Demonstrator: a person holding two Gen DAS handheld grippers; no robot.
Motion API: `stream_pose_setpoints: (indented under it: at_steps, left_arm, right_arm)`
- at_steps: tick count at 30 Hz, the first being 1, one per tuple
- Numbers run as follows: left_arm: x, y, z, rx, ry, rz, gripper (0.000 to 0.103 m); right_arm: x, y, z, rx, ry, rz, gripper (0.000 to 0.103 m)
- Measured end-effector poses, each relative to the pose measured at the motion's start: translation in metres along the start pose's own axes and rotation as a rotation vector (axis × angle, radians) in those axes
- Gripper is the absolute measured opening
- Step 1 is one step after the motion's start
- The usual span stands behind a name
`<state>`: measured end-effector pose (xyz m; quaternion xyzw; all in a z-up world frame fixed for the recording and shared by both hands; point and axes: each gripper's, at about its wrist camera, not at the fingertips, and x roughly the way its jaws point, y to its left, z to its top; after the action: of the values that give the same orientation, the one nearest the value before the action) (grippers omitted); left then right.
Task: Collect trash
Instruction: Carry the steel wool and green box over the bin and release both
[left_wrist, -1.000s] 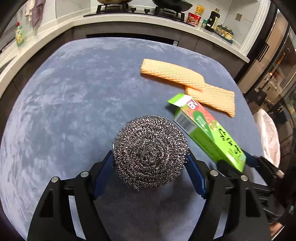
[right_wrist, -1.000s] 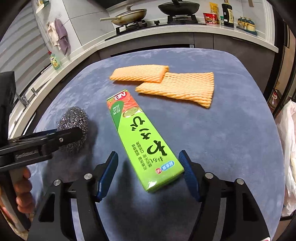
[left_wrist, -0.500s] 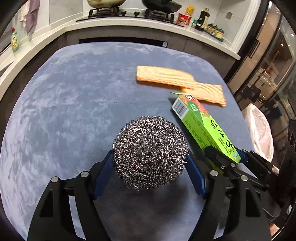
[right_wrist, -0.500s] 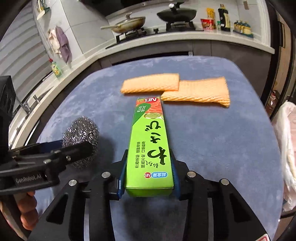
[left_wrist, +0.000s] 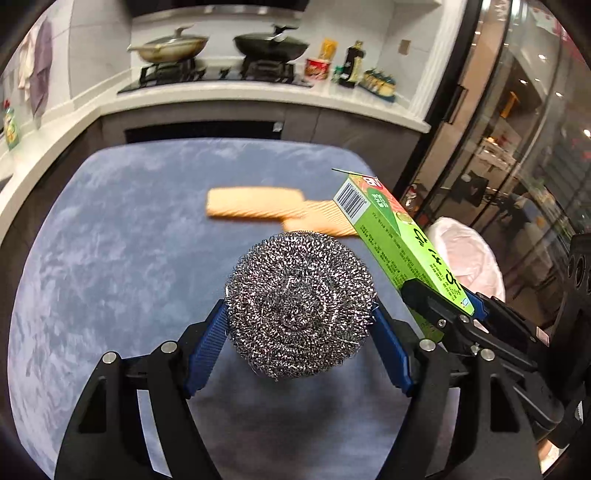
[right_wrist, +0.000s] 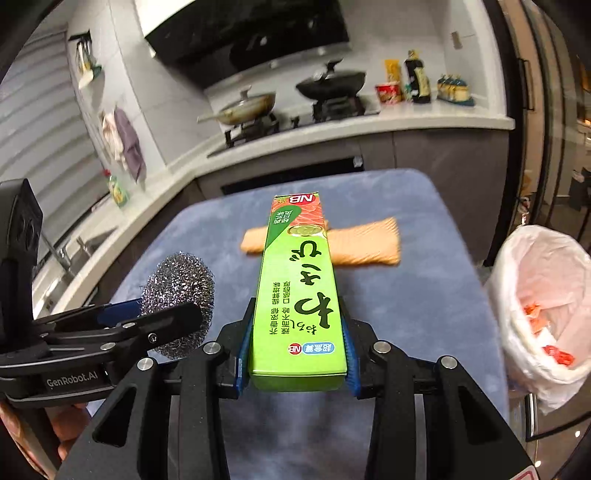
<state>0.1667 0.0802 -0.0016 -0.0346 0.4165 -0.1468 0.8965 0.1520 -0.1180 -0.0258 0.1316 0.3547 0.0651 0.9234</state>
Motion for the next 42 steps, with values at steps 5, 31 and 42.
stream_pose_setpoints:
  at_steps: [5,31,42]
  left_arm:
    - [-0.01,-0.031,0.011,0.047,-0.036,-0.031,0.071]
    - [0.027,-0.206,0.025,0.32,-0.023,-0.158,0.071]
    - [0.057,-0.256,0.02,0.395,0.025,-0.209,0.072]
  right_arm:
    - [-0.035,-0.024,0.01,0.041,-0.064,-0.037,0.038]
    - [-0.157,-0.168,-0.004,0.259,-0.216,-0.346,0.038]
    - [-0.159,-0.211,-0.013,0.322,-0.185,-0.404,0.038]
